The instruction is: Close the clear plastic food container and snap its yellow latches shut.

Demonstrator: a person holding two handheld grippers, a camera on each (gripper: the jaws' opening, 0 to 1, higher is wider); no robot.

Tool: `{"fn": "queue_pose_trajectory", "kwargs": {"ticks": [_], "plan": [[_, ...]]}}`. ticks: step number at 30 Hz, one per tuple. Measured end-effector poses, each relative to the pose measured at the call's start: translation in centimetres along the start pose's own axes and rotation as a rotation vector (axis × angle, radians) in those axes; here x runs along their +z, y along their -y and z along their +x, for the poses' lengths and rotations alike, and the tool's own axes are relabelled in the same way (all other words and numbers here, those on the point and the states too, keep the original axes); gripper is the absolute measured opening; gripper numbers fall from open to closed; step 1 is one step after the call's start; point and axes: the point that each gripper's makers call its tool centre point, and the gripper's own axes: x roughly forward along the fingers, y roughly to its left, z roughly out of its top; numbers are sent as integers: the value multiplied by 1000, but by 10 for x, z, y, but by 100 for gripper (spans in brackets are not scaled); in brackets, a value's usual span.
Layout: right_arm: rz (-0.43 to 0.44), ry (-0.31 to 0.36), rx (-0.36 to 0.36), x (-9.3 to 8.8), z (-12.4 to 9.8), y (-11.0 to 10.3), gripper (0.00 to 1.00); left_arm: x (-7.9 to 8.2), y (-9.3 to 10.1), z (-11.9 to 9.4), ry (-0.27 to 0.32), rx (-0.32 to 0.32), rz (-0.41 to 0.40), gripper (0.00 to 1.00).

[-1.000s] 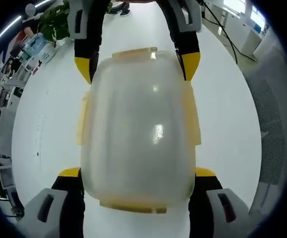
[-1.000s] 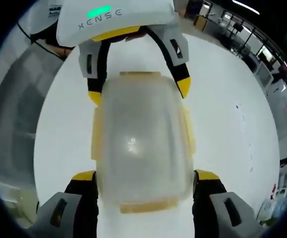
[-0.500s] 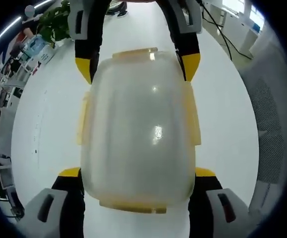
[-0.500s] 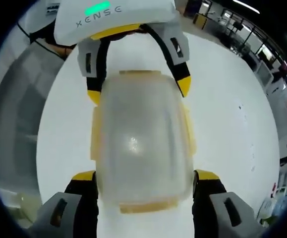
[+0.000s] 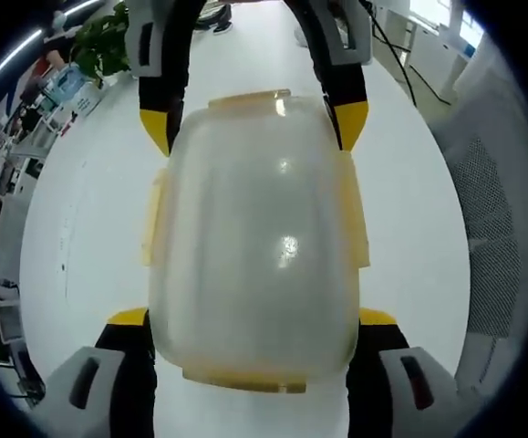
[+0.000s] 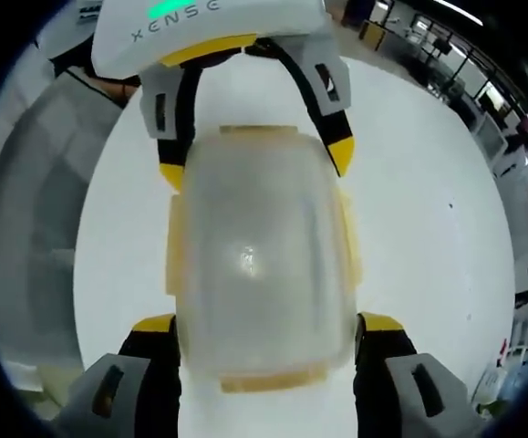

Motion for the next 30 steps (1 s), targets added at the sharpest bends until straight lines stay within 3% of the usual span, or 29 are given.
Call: {"fn": "queue_pose_trajectory", "kwargs": {"ticks": [30], "plan": [[-16, -40, 9, 46, 16, -21, 79, -48, 19, -18, -5, 4, -14, 89]]}}
